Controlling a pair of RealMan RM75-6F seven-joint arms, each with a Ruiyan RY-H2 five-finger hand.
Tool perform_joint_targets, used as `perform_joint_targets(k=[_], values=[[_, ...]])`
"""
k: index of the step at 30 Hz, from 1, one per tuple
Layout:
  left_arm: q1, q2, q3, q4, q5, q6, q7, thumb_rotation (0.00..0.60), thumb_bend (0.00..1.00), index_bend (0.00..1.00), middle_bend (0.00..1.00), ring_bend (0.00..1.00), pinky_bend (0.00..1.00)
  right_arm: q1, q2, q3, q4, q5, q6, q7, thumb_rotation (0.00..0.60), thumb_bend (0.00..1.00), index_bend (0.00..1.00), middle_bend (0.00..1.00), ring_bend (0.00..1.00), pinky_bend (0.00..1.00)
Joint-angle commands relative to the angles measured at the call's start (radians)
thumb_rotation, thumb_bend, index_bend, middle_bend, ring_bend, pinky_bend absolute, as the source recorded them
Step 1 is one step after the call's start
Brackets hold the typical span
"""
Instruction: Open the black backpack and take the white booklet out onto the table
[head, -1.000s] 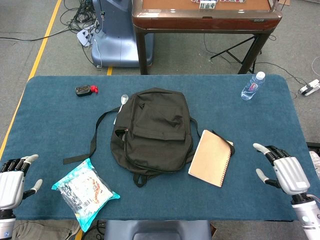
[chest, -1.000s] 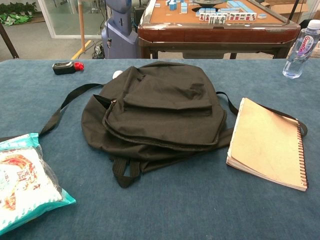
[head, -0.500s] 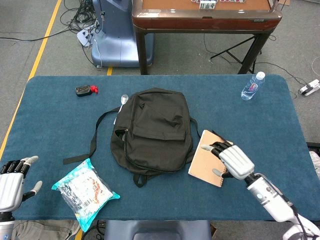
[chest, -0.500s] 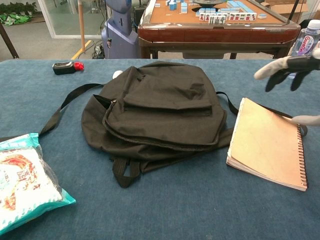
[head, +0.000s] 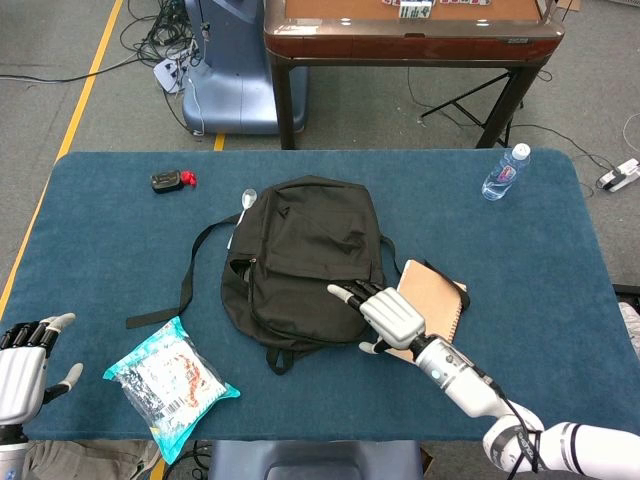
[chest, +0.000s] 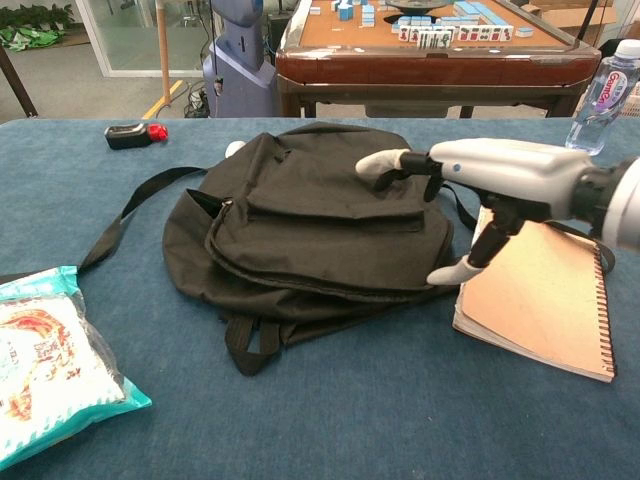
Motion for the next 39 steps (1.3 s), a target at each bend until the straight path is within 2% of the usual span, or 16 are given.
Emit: perform_joint_targets(k=[1, 14, 18, 30, 39], values=[[0.0, 0.001, 0.0, 0.0, -0.001, -0.002, 0.001, 0.6, 0.24, 0.28, 0.29, 0.27, 0.2, 0.031, -0.041, 0.002, 0.021, 0.025, -0.021, -0.035, 0.6, 0.03, 0.05, 0.13, 0.08, 0.22], [-0.001, 0.0, -0.001, 0.013, -0.006, -0.009, -0.014, 0.6, 0.24, 0.28, 0.29, 0.27, 0.2, 0.106, -0.189, -0.003, 0.134, 0.104, -0.031, -0.126, 0.6, 0.04, 0.04, 0.1, 0.08, 0.21], [-0.001, 0.002, -0.003, 0.018, -0.009, -0.01, -0.019, 0.6, 0.24, 0.28, 0.29, 0.26, 0.2, 0.13, -0.212, 0.013, 0.169, 0.133, -0.038, -0.126, 0.6, 0.08, 0.04, 0.1, 0.08, 0.21], [-0.002, 0.002, -0.004, 0.026, -0.012, -0.014, -0.022, 0.6, 0.24, 0.28, 0.29, 0.27, 0.2, 0.173, -0.168, 0.063, 0.176, 0.233, -0.051, -0.107, 0.6, 0.15, 0.04, 0.1, 0.08, 0.21], [-0.01, -0.002, -0.008, 0.023, -0.011, -0.022, -0.013, 0.6, 0.24, 0.28, 0.29, 0.27, 0.2, 0.196, -0.133, 0.086, 0.173, 0.286, -0.059, -0.065, 0.6, 0.3, 0.04, 0.13, 0.08, 0.21]])
